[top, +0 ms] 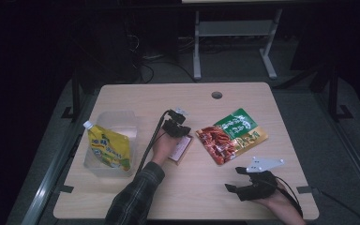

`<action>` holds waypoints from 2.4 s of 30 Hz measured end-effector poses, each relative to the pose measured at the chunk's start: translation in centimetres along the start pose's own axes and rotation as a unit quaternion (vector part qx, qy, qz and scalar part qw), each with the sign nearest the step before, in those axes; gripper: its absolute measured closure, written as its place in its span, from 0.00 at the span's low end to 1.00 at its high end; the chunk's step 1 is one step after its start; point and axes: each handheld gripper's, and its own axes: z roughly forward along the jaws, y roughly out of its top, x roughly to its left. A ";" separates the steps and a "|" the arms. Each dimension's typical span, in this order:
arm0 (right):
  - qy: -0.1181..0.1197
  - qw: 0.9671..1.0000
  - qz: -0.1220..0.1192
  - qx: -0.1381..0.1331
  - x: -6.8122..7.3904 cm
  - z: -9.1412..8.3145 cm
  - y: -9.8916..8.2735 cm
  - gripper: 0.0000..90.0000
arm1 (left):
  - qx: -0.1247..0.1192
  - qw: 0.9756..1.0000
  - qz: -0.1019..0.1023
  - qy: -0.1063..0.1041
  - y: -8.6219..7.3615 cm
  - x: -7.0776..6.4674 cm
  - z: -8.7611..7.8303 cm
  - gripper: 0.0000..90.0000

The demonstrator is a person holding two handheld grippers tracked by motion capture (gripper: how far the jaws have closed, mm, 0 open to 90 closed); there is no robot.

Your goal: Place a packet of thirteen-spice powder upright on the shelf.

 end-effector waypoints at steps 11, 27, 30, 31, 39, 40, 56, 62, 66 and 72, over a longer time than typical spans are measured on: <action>-0.002 1.000 -0.002 0.003 -0.1 0.1 -0.1 0.26 | -0.013 1.000 0.012 -0.013 -3.5 -2.6 -3.2 1.00; -0.006 1.000 -0.005 0.014 -0.1 0.3 -0.3 0.26 | 0.008 0.999 -0.019 0.045 -5.8 -0.9 -6.0 1.00; -0.004 1.000 -0.005 0.015 -0.1 0.3 -0.3 0.26 | 0.012 0.999 -0.018 0.033 -6.2 -1.0 -6.0 1.00; -0.004 1.000 -0.006 0.015 -0.1 0.3 -0.3 0.26 | 0.012 0.999 -0.024 0.027 -6.3 -1.1 -5.9 1.00; 0.002 1.000 -0.007 0.016 -0.1 0.3 -0.4 0.25 | 0.028 0.999 -0.001 -0.027 -7.2 -2.8 -5.9 1.00; 0.001 1.000 -0.008 0.016 -0.1 0.4 -0.4 0.25 | 0.030 0.999 0.002 -0.035 -7.3 -3.1 -5.9 1.00; 0.024 0.999 -0.023 0.019 0.3 0.5 -0.4 0.22 | 0.047 0.986 0.090 -0.129 -8.2 -7.6 -5.7 1.00; 0.033 0.998 -0.039 0.023 0.6 0.7 -0.4 0.20 | 0.028 0.986 0.093 -0.138 -7.8 -7.6 -6.7 1.00; 0.037 0.998 -0.043 0.020 0.6 0.7 -0.4 0.20 | 0.014 0.985 0.100 -0.143 -7.9 -7.0 -8.4 0.99; 0.039 0.998 -0.042 0.026 0.8 0.8 -0.3 0.20 | 0.004 0.980 0.124 -0.159 -9.2 -6.4 -10.9 0.77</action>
